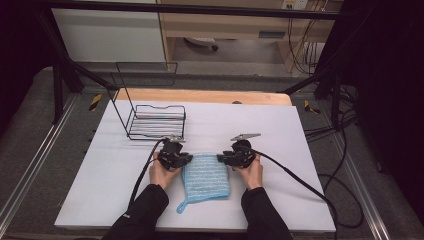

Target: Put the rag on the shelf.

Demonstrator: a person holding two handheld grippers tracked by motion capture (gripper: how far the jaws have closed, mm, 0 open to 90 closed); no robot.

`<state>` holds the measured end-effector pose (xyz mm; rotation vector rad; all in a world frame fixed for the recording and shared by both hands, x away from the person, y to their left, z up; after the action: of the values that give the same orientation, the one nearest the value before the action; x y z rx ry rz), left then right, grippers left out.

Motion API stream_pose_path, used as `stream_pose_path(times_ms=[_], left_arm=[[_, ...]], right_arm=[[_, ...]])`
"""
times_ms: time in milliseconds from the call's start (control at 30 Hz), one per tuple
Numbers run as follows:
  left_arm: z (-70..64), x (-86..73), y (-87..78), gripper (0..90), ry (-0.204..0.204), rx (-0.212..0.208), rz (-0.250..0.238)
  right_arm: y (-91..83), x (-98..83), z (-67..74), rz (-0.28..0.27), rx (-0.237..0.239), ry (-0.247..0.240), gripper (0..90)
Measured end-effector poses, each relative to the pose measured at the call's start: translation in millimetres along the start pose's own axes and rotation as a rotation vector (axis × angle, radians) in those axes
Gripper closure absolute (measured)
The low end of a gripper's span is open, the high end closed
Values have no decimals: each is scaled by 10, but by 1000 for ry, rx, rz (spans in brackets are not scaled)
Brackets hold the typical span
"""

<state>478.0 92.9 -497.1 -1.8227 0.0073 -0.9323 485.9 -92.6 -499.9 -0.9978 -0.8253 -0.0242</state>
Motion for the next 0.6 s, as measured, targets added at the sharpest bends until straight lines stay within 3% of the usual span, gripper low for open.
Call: stream_pose_path(times_ms=[100, 333, 600], left_arm=[[2, -6, -1, 773, 2, -3, -7], [31, -2, -7, 782, -35, -44, -8], [36, 18, -50, 798, -55, -65, -22]], right_arm=[[0, -3, 4, 7, 6, 11, 666], [-10, -10, 26, 34, 43, 47, 776], [-69, 8, 54, 27, 50, 57, 810]])
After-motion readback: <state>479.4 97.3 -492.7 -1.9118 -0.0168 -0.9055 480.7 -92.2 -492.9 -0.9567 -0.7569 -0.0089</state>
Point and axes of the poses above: each handheld gripper's, and its own axes: y roughly forward along the jaws, x roughly out of its top, z roughly to its left, the point moved 7 cm from there along y, roughly forward along the jaws, and after that the axes turned 6 degrees about z, right-handed, at the moved point
